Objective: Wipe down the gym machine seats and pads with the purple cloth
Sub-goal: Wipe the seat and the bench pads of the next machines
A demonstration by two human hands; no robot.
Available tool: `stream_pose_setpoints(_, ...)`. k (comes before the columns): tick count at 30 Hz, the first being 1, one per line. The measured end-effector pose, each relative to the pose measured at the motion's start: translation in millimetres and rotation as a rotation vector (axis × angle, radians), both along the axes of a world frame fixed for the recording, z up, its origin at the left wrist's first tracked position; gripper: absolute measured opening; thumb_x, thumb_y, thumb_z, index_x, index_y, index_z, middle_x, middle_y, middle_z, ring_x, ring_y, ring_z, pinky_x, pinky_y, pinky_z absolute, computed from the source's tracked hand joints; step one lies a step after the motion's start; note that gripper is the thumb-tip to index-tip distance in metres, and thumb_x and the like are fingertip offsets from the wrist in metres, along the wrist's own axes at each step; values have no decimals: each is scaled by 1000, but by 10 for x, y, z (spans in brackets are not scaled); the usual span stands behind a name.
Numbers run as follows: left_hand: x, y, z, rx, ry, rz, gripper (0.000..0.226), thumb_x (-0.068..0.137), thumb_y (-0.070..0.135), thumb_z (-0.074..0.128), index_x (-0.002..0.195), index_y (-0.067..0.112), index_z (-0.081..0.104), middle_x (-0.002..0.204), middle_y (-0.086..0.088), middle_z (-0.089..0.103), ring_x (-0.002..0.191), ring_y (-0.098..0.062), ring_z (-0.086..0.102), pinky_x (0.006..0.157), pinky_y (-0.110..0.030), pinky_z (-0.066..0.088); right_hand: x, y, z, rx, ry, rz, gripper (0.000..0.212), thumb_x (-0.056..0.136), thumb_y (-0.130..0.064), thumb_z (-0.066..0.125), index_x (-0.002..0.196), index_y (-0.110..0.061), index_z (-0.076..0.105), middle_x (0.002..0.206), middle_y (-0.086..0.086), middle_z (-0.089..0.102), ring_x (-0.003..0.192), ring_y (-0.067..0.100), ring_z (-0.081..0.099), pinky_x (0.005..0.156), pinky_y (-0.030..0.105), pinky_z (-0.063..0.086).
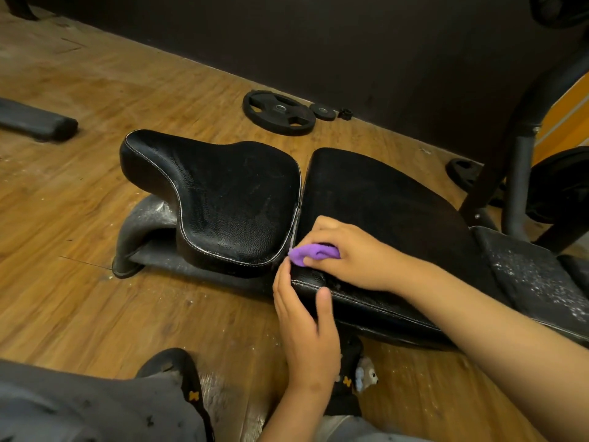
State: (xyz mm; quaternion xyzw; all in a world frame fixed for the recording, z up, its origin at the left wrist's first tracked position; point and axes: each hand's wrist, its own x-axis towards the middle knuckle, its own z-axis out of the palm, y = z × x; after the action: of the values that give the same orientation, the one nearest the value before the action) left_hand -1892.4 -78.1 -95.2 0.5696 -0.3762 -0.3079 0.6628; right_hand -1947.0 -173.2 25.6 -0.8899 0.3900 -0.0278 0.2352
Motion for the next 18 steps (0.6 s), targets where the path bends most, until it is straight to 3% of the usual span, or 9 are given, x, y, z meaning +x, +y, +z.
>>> stream_pose_setpoints(4, 22, 29, 4, 18, 21, -28, 62, 91, 55, 31, 147, 31, 27, 149, 16, 34, 135, 8, 29, 105, -13, 30, -139, 262, 49, 78, -37, 35, 19, 89, -22, 65, 108, -22, 70, 94, -4, 51, 86, 10, 53, 76, 24, 46)
stream_pose_setpoints(6, 33, 42, -7, 24, -3, -32, 62, 91, 56, 31, 148, 32, 26, 151, 15, 33, 137, 7, 28, 106, -15, 29, -203, 218, 38, 69, -39, 26, 19, 89, -23, 66, 108, -24, 70, 94, -3, 53, 86, 10, 54, 75, 22, 46)
stream_pose_setpoints(8, 44, 47, -14, 39, -28, -34, 63, 90, 57, 30, 148, 32, 25, 152, 14, 31, 138, 4, 27, 108, -20, 29, -263, 61, -4, -27, -49, -73, 17, 89, -23, 65, 106, -24, 70, 92, -2, 52, 85, 10, 53, 74, 23, 43)
stream_pose_setpoints(11, 53, 58, 0, 60, -43, -31, 63, 91, 54, 29, 149, 31, 26, 152, 13, 31, 138, 2, 28, 104, -11, 26, -271, -87, -75, -173, -61, -217, 13, 91, -23, 63, 102, -22, 70, 88, -3, 48, 80, 10, 51, 72, 25, 40)
stream_pose_setpoints(18, 75, 54, 87, 76, 23, 8, 55, 93, 44, 31, 144, 24, 38, 146, 8, 42, 132, 0, 37, 96, -3, 31, -374, 528, -107, -131, -122, -98, 21, 91, -22, 63, 110, -28, 68, 91, -10, 45, 85, 3, 46, 70, 17, 40)
